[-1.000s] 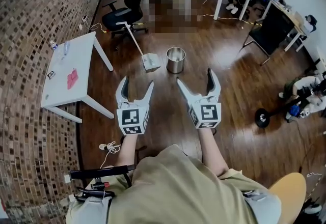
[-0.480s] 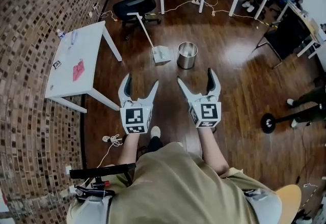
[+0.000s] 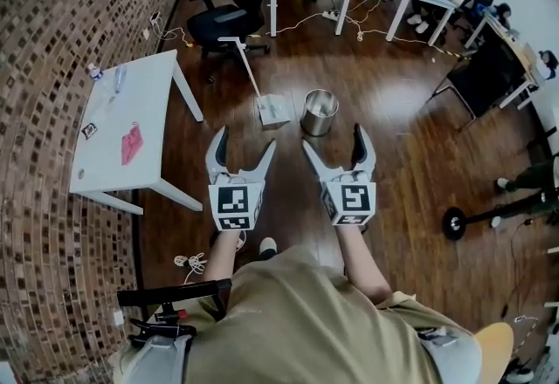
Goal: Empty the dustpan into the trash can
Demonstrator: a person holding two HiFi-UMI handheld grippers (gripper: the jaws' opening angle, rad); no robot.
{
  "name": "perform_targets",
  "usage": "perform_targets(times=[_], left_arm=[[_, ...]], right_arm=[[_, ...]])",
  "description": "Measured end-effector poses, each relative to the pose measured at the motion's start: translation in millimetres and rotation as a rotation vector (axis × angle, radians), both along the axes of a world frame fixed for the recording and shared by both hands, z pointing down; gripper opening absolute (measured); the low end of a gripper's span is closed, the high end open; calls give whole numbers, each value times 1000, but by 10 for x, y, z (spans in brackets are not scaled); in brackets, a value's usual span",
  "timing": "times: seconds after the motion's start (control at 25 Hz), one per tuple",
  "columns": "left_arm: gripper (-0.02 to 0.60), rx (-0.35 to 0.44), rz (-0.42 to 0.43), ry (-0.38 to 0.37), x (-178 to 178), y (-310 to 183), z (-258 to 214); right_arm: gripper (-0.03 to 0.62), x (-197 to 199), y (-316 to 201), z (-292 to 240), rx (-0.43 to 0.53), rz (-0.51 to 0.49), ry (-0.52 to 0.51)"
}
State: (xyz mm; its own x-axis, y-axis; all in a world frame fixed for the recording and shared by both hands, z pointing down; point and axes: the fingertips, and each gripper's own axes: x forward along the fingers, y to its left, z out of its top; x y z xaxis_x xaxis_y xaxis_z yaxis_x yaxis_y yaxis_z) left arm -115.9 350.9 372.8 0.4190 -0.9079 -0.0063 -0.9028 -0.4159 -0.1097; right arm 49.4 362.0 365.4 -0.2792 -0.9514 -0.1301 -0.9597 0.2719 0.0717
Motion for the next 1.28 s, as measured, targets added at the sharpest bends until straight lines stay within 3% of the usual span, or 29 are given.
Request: perform_targets(times=[0.28,0.56,0.84,1.28], left_arm=[[410,-17,59,4,-225,-424,57],[414,-44,66,18,-276,-726,203],[425,-88,32,58,-312,-1189,293],[430,-27,4,17,218,-2190,77]], right_arm=[[523,-335,-344,50,-20,35,7],[523,-307,-627,147,-48,55,6],[520,-368,-1110,287,-65,-24,-15],[511,461,-2175,50,-4,-2,-58]])
